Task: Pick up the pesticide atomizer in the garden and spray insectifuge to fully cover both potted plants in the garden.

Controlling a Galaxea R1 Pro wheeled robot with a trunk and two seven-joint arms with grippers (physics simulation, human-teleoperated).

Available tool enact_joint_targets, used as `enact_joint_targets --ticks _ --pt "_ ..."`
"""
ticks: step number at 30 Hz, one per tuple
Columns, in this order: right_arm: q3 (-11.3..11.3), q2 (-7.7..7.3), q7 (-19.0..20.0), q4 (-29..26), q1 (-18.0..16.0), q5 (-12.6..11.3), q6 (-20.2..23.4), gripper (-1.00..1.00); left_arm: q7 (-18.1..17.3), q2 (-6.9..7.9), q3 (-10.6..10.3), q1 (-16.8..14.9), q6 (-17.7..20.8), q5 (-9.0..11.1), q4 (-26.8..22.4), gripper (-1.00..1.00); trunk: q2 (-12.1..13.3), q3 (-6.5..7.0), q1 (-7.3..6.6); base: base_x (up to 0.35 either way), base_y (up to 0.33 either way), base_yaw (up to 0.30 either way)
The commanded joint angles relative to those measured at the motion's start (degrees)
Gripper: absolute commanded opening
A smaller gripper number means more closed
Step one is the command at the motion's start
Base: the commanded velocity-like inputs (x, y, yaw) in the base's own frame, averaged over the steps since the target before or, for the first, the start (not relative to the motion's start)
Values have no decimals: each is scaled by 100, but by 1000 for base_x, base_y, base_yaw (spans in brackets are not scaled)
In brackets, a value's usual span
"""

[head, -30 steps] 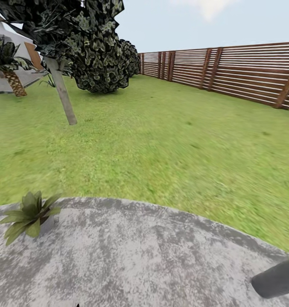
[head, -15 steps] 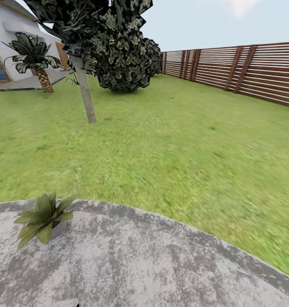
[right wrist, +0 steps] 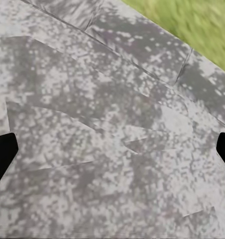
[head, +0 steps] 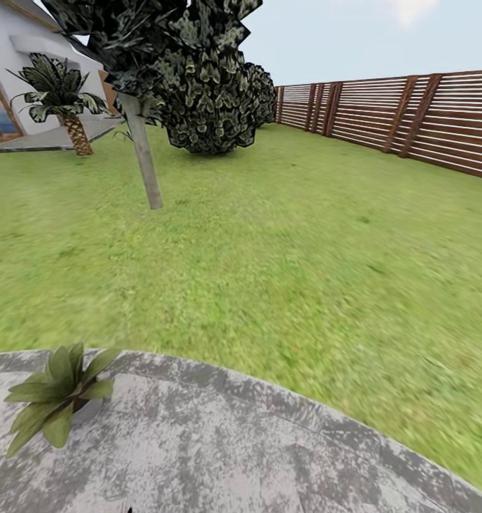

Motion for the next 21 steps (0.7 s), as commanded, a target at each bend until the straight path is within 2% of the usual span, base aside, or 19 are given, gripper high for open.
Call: enact_joint_targets --ticks 1,11,21 --pt "-10 2 -26 2 -3 58 -11 100 2 0 7 -3 -20 -3 5 100 -1 -4 3 337 0 0" --pt "-27 2 -43 -1 -3 21 -10 100 2 0 8 -2 -20 -5 8 100 -1 0 3 337 0 0" --pt "-28 2 -43 -1 -3 17 -10 100 2 0 7 -5 -20 -5 6 100 -1 80 3 337 0 0"
